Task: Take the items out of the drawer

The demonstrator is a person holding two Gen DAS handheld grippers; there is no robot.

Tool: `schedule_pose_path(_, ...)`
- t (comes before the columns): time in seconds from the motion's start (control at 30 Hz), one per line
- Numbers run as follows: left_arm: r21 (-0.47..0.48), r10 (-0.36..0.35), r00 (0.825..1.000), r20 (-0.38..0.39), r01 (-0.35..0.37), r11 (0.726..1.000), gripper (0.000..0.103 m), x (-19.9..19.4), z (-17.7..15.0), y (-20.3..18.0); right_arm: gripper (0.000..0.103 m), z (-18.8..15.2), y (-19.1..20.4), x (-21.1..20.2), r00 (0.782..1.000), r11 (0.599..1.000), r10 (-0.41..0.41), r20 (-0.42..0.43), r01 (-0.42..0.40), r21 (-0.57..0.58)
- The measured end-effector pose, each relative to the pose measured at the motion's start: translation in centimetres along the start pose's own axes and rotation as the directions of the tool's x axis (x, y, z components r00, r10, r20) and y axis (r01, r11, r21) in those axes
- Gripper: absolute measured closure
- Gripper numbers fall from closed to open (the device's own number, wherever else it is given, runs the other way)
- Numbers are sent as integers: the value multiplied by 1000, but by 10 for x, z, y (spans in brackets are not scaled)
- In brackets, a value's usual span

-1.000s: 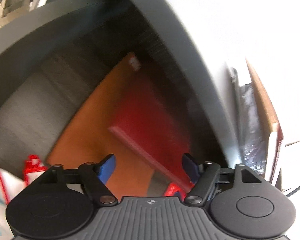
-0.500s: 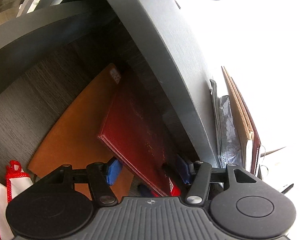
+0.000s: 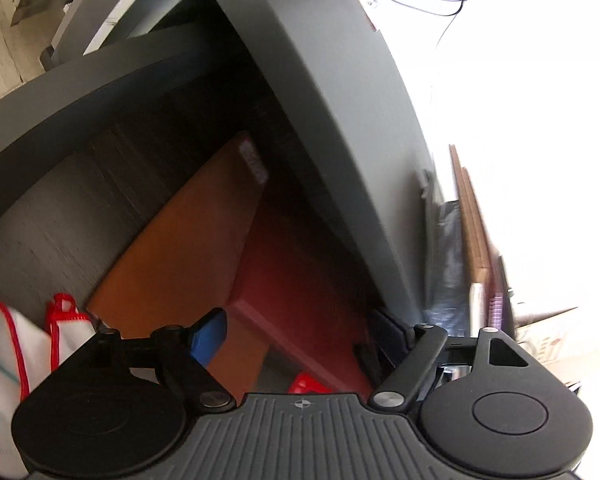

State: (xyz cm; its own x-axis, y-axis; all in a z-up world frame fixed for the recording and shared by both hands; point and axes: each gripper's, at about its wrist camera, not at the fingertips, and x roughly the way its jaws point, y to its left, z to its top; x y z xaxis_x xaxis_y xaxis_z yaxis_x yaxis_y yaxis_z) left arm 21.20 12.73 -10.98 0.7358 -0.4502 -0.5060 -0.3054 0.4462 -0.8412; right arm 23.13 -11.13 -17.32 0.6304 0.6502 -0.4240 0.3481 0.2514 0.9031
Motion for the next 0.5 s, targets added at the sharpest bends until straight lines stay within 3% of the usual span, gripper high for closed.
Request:
schedule_pose_path(0.1,8,-38,999,-5,38,999,41,-8,-7,-1,93,-8,7,-18,999,1000,7,-42,-7,7)
schedule_pose_path(0.17,37,-62,998,-19,63,997,70,-14,-15,-2,93,-15,9,-30,997,1000,0,-76,1,5)
schedule_pose_path(0.23,87,-62,998,-26,64,994,80,-19,-23,-7,92,-24,11,-45,995,1000,2,-96,-2,0)
schedule_pose_path(0.33,156,-47,999,-25,50,986,81,-24,-37,-18,89,-32,13,-67,997,999,-7,-79,3,-46)
schedule_pose_path(0.4,185,-42,999,-20,45,982,80,-28,-48,-25,87,7,10,-75,998,996,-19,-58,14,-82)
schedule_pose_path(0.5,193,-48,999,-26,52,980,80,-39,-63,-32,86,-6,36,-116,999,988,-39,-29,34,-150)
